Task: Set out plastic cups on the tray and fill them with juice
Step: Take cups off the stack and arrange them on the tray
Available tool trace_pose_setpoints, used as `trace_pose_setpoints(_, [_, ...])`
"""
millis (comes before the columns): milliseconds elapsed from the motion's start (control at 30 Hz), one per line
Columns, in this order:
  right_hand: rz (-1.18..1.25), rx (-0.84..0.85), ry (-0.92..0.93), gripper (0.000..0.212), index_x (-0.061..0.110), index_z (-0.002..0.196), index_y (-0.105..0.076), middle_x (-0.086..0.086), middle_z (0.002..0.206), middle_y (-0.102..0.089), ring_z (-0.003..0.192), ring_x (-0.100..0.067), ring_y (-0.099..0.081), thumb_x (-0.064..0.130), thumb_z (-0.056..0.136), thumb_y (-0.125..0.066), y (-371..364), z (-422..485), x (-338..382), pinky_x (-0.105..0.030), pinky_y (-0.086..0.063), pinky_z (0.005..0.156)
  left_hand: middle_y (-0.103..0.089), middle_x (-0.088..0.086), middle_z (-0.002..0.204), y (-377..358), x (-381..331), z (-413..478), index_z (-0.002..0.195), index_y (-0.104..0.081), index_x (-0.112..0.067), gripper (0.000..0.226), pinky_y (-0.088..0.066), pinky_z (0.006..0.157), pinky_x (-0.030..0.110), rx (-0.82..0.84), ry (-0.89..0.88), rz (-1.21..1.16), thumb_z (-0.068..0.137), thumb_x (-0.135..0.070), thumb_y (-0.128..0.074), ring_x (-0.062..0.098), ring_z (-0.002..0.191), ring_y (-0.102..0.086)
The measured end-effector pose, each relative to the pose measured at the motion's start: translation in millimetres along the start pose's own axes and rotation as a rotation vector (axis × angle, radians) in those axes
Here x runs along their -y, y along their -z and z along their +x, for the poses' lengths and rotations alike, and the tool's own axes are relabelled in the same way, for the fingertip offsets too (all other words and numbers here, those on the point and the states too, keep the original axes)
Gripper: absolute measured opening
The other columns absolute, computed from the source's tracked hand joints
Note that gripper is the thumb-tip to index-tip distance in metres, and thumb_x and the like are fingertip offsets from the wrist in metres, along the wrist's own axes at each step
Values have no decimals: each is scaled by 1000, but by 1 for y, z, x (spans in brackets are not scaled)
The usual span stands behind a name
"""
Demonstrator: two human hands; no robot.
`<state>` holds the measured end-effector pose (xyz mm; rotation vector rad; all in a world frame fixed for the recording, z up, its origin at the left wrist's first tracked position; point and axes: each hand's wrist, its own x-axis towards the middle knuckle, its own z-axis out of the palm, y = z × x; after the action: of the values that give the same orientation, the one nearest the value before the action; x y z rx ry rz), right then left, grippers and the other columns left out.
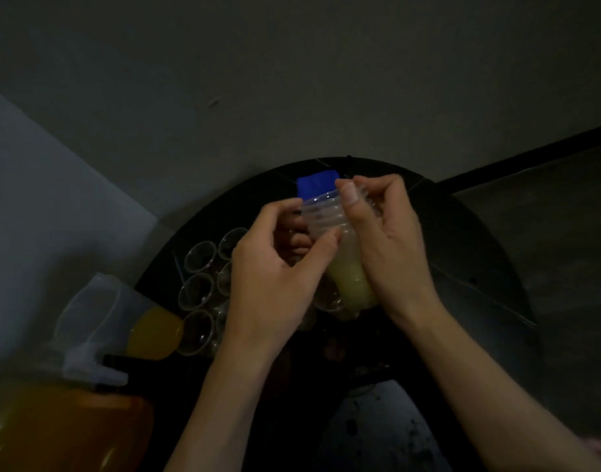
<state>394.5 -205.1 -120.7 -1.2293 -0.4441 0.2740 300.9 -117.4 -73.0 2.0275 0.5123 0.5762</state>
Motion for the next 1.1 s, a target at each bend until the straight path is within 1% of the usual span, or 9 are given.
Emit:
trace_pose_setpoints(100, [-40, 90, 23, 41, 30, 122, -51, 13, 124, -63, 109, -6, -65, 54, 89, -57, -21, -9, -8, -35, -57, 90, -74, -8, 102, 24, 4, -11, 119, -66, -19, 35, -55, 74, 16, -67, 54, -92, 85, -18, -77, 7, 94, -71])
trace_pose_setpoints(200, [-107, 165, 41, 50, 28, 133, -47, 12, 121, -63, 108, -3, -64, 53, 91, -55, -44, -24, -11, -28, -55, 89, -74, -7, 106, 48, 11, -25, 120, -66, -19, 34, -55, 74, 16, -113, 121, -148, 88, -16, -76, 6, 97, -71])
trace_pose_setpoints(333, [-177, 262, 35, 61, 28, 137, -43, 10, 117, -62, 104, -2, -64, 61, 86, -53, -70, -47, -15, -29, -57, 83, -74, 6, 104, 79, 28, -43, 107, -71, -21, 31, -53, 75, 29, -183, 248, -249, 82, -37, -63, 22, 97, -71])
trace_pose_setpoints(533, [-429, 510, 153, 65, 27, 139, -39, 15, 125, -56, 106, 0, -60, 64, 87, -50, -96, -72, -25, -31, -57, 82, -74, -1, 88, 121, 39, -64, 88, -77, -26, 43, -51, 70, 28, -94, 363, -118, 71, -65, -74, 12, 83, -71])
trace_pose_setpoints(633, [-508, 567, 198, 65, 27, 138, -39, 15, 122, -58, 103, -1, -61, 67, 87, -48, -104, -76, -31, -33, -56, 80, -72, -5, 73, 133, 47, -65, 78, -78, -27, 37, -48, 69, 26, -107, 395, -78, 62, -61, -76, 4, 72, -68])
trace_pose_setpoints(700, [-533, 594, 207, 65, 28, 137, -39, 16, 121, -58, 102, 0, -61, 68, 86, -48, -107, -79, -33, -33, -55, 80, -74, -4, 75, 139, 55, -66, 77, -77, -27, 32, -50, 72, 29, -114, 379, -1, 67, -57, -82, 7, 76, -71])
trace_pose_setpoints(767, [-558, 612, 224, 65, 28, 136, -39, 17, 120, -59, 100, 2, -60, 68, 86, -48, -110, -83, -36, -29, -54, 78, -75, -3, 78, 145, 62, -68, 79, -77, -24, 32, -50, 72, 31, -117, 372, 62, 71, -56, -73, 10, 80, -72])
trace_pose_setpoints(967, [-570, 643, 239, 60, 29, 132, -42, 20, 111, -59, 95, 2, -60, 66, 86, -53, -118, -90, -43, -26, -53, 74, -71, -2, 69, 154, 73, -74, 74, -72, -16, 26, -45, 52, 12, -139, 371, 141, 84, -39, -74, 3, 64, -68])
trace_pose_setpoints(1100, [-665, 629, 294, 61, 30, 130, -43, 22, 104, -57, 86, 3, -60, 69, 84, -55, -116, -91, -45, -21, -51, 66, -63, -10, 60, 161, 75, -73, 69, -63, -19, 40, -42, 54, 14, -241, 338, 114, 76, -57, -76, 0, 59, -60])
